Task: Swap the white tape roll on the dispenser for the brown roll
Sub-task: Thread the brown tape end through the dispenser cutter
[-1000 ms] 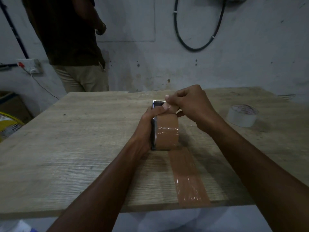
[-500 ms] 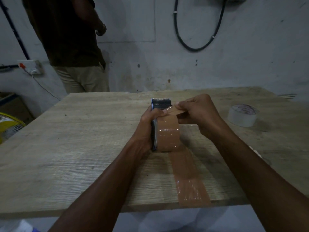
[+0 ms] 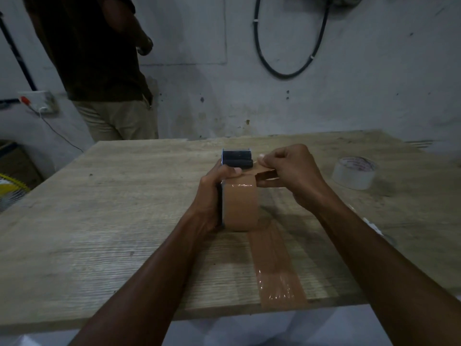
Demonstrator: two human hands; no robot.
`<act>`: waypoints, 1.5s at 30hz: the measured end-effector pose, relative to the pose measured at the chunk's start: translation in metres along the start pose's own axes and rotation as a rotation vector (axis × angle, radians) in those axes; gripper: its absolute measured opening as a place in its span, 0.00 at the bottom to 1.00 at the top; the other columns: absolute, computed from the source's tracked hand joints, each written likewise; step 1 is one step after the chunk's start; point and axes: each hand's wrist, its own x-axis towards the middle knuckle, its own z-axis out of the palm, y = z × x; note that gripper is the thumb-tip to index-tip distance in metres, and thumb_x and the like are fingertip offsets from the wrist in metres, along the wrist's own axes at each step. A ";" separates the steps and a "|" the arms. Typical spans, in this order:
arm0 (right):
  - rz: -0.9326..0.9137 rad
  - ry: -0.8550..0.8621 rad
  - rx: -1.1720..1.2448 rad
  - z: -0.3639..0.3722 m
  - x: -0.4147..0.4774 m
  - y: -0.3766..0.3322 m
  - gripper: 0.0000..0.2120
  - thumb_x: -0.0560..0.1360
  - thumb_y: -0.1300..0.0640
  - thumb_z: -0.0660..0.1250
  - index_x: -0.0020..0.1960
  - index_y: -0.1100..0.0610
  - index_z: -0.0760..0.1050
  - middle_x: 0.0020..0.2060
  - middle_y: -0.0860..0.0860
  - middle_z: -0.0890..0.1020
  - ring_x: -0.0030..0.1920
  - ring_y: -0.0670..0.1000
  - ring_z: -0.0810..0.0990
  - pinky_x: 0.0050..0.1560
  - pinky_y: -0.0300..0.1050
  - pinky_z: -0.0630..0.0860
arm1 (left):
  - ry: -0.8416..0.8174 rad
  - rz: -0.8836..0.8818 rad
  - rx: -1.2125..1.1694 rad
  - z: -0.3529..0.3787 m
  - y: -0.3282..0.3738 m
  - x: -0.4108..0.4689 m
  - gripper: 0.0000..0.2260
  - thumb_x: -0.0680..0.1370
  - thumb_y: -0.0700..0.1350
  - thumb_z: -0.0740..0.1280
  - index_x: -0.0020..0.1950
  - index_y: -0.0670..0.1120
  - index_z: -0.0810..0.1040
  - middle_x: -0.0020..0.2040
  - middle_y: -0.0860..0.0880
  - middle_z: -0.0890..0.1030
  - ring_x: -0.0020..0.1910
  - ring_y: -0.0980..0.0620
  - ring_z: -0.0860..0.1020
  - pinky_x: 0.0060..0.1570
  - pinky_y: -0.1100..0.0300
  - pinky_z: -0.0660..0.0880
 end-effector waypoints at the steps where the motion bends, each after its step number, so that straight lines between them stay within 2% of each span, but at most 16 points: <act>1: -0.023 -0.006 -0.017 -0.001 0.000 0.001 0.10 0.79 0.61 0.68 0.45 0.68 0.81 0.41 0.61 0.85 0.37 0.54 0.87 0.38 0.49 0.85 | 0.000 -0.007 -0.002 0.000 0.000 0.000 0.34 0.65 0.49 0.71 0.70 0.39 0.72 0.54 0.34 0.78 0.46 0.40 0.79 0.52 0.43 0.75; 4: -0.092 -0.001 -0.079 -0.003 0.000 0.001 0.10 0.80 0.60 0.67 0.44 0.65 0.81 0.40 0.59 0.85 0.37 0.52 0.87 0.37 0.45 0.85 | -0.001 -0.041 -0.006 0.002 0.001 0.000 0.28 0.70 0.49 0.70 0.67 0.40 0.74 0.52 0.36 0.80 0.44 0.42 0.81 0.50 0.46 0.77; 7: -0.167 -0.013 -0.147 -0.001 -0.002 -0.001 0.07 0.80 0.60 0.67 0.47 0.62 0.81 0.43 0.56 0.83 0.41 0.51 0.86 0.38 0.45 0.85 | -0.021 -0.066 -0.001 0.004 0.004 0.002 0.18 0.75 0.53 0.69 0.57 0.41 0.78 0.42 0.41 0.83 0.36 0.46 0.81 0.40 0.52 0.80; 10: -0.262 0.002 -0.214 0.004 -0.003 -0.004 0.04 0.79 0.59 0.67 0.47 0.58 0.80 0.42 0.52 0.83 0.39 0.47 0.84 0.36 0.41 0.84 | -0.015 -0.066 0.040 0.003 0.007 0.001 0.14 0.76 0.49 0.68 0.55 0.41 0.78 0.42 0.42 0.83 0.36 0.47 0.81 0.36 0.56 0.81; 14: -0.389 0.056 -0.370 0.006 0.001 -0.004 0.05 0.79 0.56 0.67 0.46 0.54 0.80 0.40 0.45 0.81 0.43 0.46 0.82 0.45 0.52 0.84 | 0.032 -0.115 0.073 0.001 0.011 -0.003 0.21 0.72 0.48 0.73 0.62 0.40 0.77 0.56 0.35 0.80 0.52 0.37 0.80 0.49 0.48 0.80; 15: -0.406 0.065 -0.389 0.005 0.002 -0.004 0.05 0.79 0.56 0.67 0.46 0.55 0.80 0.40 0.45 0.80 0.43 0.45 0.82 0.45 0.51 0.84 | 0.034 -0.128 0.058 0.001 0.011 -0.002 0.24 0.73 0.48 0.73 0.66 0.40 0.76 0.60 0.35 0.80 0.57 0.34 0.80 0.53 0.46 0.80; 18: -0.446 0.073 -0.426 0.007 0.002 -0.003 0.05 0.80 0.57 0.65 0.46 0.54 0.78 0.39 0.45 0.79 0.38 0.42 0.81 0.42 0.38 0.83 | 0.046 -0.150 0.029 0.001 0.010 0.001 0.24 0.77 0.51 0.69 0.70 0.40 0.74 0.66 0.34 0.78 0.67 0.32 0.76 0.65 0.40 0.74; 21: -0.473 0.084 -0.469 0.009 0.000 0.001 0.05 0.80 0.57 0.65 0.46 0.53 0.78 0.38 0.41 0.77 0.42 0.43 0.80 0.44 0.48 0.84 | -0.012 -0.153 0.032 0.003 0.011 0.001 0.24 0.79 0.53 0.66 0.69 0.40 0.75 0.64 0.34 0.79 0.62 0.35 0.77 0.70 0.37 0.68; 23: -0.466 0.083 -0.481 0.009 0.001 0.003 0.05 0.80 0.56 0.65 0.47 0.54 0.79 0.40 0.43 0.79 0.44 0.43 0.79 0.46 0.49 0.83 | -0.072 -0.176 0.034 0.005 0.012 0.000 0.26 0.77 0.54 0.69 0.70 0.39 0.75 0.59 0.36 0.80 0.59 0.38 0.77 0.69 0.35 0.67; 25: -0.463 0.084 -0.496 0.008 0.004 0.003 0.06 0.80 0.56 0.66 0.47 0.54 0.80 0.42 0.46 0.81 0.43 0.41 0.78 0.46 0.42 0.80 | -0.090 -0.177 0.035 0.004 0.010 0.001 0.28 0.74 0.51 0.73 0.70 0.39 0.73 0.57 0.38 0.79 0.59 0.38 0.76 0.69 0.31 0.66; 28: -0.425 0.060 -0.484 0.006 0.007 0.000 0.05 0.79 0.56 0.66 0.46 0.54 0.80 0.40 0.46 0.81 0.37 0.36 0.79 0.37 0.28 0.74 | -0.080 -0.171 0.033 0.001 0.007 0.004 0.28 0.73 0.48 0.74 0.70 0.40 0.73 0.52 0.40 0.82 0.53 0.41 0.80 0.68 0.32 0.68; 31: -0.387 0.058 -0.455 0.006 0.009 -0.004 0.06 0.79 0.56 0.67 0.46 0.55 0.81 0.39 0.47 0.81 0.37 0.39 0.80 0.38 0.35 0.79 | -0.065 -0.160 0.045 0.001 0.009 0.003 0.29 0.71 0.47 0.75 0.70 0.41 0.74 0.49 0.42 0.84 0.45 0.45 0.83 0.66 0.34 0.70; 34: -0.344 0.007 -0.382 0.004 0.009 -0.008 0.05 0.79 0.58 0.67 0.45 0.56 0.80 0.38 0.47 0.81 0.37 0.42 0.83 0.33 0.32 0.79 | -0.027 -0.121 0.099 0.002 0.011 0.004 0.34 0.67 0.48 0.77 0.71 0.43 0.71 0.53 0.39 0.83 0.47 0.43 0.82 0.64 0.34 0.73; 36: -0.348 0.003 -0.386 0.003 0.010 -0.008 0.05 0.79 0.58 0.67 0.45 0.56 0.80 0.39 0.47 0.82 0.39 0.47 0.84 0.37 0.42 0.84 | -0.004 -0.086 0.161 0.004 0.011 0.004 0.37 0.65 0.49 0.78 0.71 0.45 0.70 0.57 0.38 0.82 0.49 0.42 0.81 0.63 0.34 0.74; 38: -0.392 0.027 -0.438 0.002 0.009 -0.008 0.05 0.79 0.56 0.67 0.45 0.55 0.79 0.40 0.47 0.81 0.40 0.47 0.84 0.40 0.51 0.85 | 0.012 -0.040 0.205 0.005 0.010 0.004 0.34 0.66 0.47 0.77 0.70 0.47 0.70 0.60 0.38 0.82 0.51 0.41 0.82 0.61 0.34 0.76; 45: -0.486 0.082 -0.513 0.001 0.006 -0.010 0.04 0.80 0.57 0.66 0.46 0.54 0.78 0.40 0.47 0.79 0.38 0.41 0.80 0.43 0.48 0.84 | 0.009 0.016 0.230 0.006 0.009 0.005 0.28 0.69 0.44 0.75 0.67 0.49 0.70 0.59 0.39 0.81 0.51 0.41 0.82 0.59 0.32 0.76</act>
